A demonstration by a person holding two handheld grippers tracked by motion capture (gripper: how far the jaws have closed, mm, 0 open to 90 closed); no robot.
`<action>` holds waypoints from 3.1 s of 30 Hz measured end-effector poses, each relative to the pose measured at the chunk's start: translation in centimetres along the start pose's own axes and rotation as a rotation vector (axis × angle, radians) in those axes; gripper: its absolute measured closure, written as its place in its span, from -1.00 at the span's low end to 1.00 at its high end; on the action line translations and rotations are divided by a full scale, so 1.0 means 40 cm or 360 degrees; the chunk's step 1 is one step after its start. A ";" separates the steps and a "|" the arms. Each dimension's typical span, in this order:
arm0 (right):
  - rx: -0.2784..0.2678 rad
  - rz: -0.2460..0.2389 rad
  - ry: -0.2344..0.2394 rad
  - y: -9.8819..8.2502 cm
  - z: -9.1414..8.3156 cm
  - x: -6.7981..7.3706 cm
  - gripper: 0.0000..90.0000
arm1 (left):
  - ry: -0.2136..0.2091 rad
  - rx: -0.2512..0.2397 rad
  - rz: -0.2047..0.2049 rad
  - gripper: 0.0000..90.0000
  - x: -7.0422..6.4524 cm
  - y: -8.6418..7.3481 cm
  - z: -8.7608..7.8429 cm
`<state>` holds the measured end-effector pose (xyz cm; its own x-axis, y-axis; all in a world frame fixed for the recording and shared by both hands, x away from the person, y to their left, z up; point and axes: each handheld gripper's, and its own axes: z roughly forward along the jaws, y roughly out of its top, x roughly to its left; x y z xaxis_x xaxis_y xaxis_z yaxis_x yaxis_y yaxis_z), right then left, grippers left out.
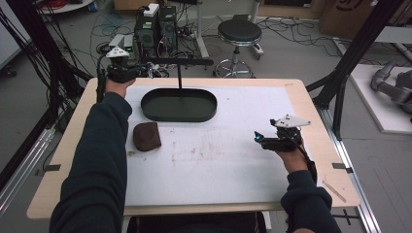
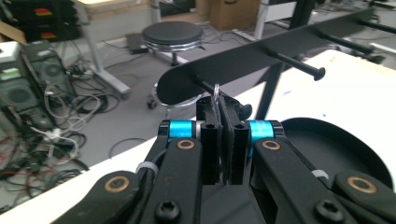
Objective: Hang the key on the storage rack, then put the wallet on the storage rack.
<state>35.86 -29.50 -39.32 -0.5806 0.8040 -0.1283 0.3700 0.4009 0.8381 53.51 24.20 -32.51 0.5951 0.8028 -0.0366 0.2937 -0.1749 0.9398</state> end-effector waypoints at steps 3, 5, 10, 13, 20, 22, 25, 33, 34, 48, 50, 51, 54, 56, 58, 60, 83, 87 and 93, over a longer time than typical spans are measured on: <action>-0.0001 0.0011 -0.0001 0.000 0.000 -0.001 -0.51 | -0.0027 0.0002 0.0020 0.94 -0.004 -0.001 -0.008; 0.0004 0.0007 0.0002 0.000 0.001 0.000 -0.51 | -0.0010 0.0003 0.0017 0.91 -0.006 0.000 -0.010; 0.0001 -0.0014 0.0010 0.001 0.003 0.005 -0.51 | 0.0122 0.0012 -0.0100 0.29 -0.006 -0.007 -0.025; 0.0003 -0.0013 0.0021 0.001 0.003 0.005 -0.51 | 0.0140 -0.0018 -0.0117 0.23 -0.021 -0.027 -0.062; 0.0007 -0.0010 0.0052 0.001 0.015 0.005 -0.51 | 0.0174 -0.0091 -0.0269 -0.41 -0.090 -0.112 -0.161; 0.0002 -0.0007 0.0053 0.003 0.017 0.006 -0.51 | 0.0175 -0.0084 -0.0275 -0.52 -0.112 -0.130 -0.179; -0.0013 0.0001 0.0050 0.008 0.020 0.008 -0.51 | 0.0197 -0.0048 -0.0222 -0.55 -0.146 -0.146 -0.203; -0.0004 -0.0009 0.0038 0.009 0.018 0.015 -0.51 | 0.0194 -0.0026 -0.0193 -0.55 -0.186 -0.208 -0.251; -0.0004 -0.0009 0.0034 0.009 0.017 0.017 -0.51 | 0.0195 -0.0020 -0.0204 -0.55 -0.186 -0.218 -0.255; -0.0011 -0.0001 0.0034 0.011 0.014 0.020 -0.51 | 0.0129 0.0142 -0.0259 -0.54 -0.185 -0.292 -0.248; -0.0012 -0.0007 0.0034 0.011 0.013 0.020 -0.51 | 0.0124 0.0192 -0.0282 -0.54 -0.183 -0.312 -0.240; -0.0016 -0.0008 0.0032 0.011 0.012 0.020 -0.51 | 0.0120 0.0249 -0.0302 -0.54 -0.181 -0.320 -0.232; -0.0021 -0.0013 0.0033 0.011 0.008 0.021 -0.51 | 0.0088 0.0413 -0.0329 -0.53 -0.187 -0.334 -0.209; -0.0021 -0.0020 0.0032 0.010 0.005 0.023 -0.51 | 0.0044 0.0467 -0.0316 -0.53 -0.199 -0.337 -0.195; -0.0024 -0.0020 0.0035 0.009 0.001 0.025 -0.51 | 0.0035 0.0501 -0.0310 -0.49 -0.203 -0.340 -0.184; -0.0027 -0.0027 0.0038 0.009 -0.002 0.026 -0.51 | 0.0033 0.0544 -0.0336 -0.49 -0.200 -0.348 -0.172; -0.0026 -0.0038 0.0044 0.011 0.000 0.029 -0.51 | 0.0014 0.0526 -0.0415 -0.23 -0.385 -0.357 -0.134; -0.0021 -0.0038 0.0042 0.010 0.000 0.028 -0.51 | 0.0010 0.0510 -0.0360 -0.20 -0.434 -0.347 -0.104; -0.0027 -0.0038 0.0040 0.009 0.000 0.026 -0.51 | -0.0009 0.0484 -0.0351 -0.20 -0.472 -0.341 -0.070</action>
<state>35.38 -28.52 -39.14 -0.6071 0.7830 -0.1354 0.3437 0.4124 0.8437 36.17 13.01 -43.69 0.4965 0.8371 -0.2297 0.6238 -0.1600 0.7651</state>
